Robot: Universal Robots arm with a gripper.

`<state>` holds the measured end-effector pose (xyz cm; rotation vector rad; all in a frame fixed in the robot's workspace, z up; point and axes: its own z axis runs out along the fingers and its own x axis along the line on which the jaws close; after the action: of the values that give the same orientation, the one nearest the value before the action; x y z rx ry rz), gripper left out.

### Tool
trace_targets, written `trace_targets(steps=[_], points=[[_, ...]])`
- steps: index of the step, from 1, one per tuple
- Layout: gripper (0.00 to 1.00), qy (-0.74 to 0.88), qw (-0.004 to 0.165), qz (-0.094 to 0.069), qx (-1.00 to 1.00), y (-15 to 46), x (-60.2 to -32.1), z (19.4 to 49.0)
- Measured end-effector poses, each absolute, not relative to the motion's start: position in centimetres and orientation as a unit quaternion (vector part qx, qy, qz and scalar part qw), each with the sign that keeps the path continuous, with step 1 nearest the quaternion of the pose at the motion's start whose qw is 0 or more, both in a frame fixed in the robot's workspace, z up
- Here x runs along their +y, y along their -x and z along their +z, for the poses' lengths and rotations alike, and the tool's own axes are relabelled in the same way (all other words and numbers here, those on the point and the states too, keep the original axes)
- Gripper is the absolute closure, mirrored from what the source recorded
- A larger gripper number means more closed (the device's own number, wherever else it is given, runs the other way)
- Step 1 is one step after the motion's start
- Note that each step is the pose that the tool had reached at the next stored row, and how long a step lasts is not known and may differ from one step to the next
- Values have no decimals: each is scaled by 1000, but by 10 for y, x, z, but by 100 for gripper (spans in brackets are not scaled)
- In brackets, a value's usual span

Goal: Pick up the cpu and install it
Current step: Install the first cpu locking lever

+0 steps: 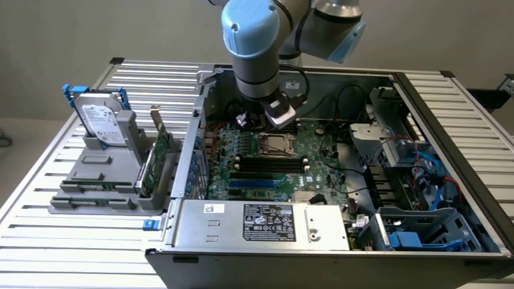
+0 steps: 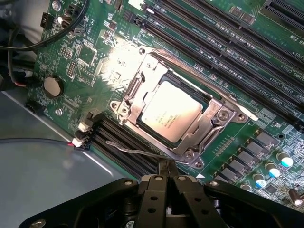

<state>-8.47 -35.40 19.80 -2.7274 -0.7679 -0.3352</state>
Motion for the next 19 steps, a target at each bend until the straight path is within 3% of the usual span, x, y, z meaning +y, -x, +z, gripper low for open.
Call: trace_targets(steps=[19], points=[[89,948,143,-117,-259,81,-352,194]])
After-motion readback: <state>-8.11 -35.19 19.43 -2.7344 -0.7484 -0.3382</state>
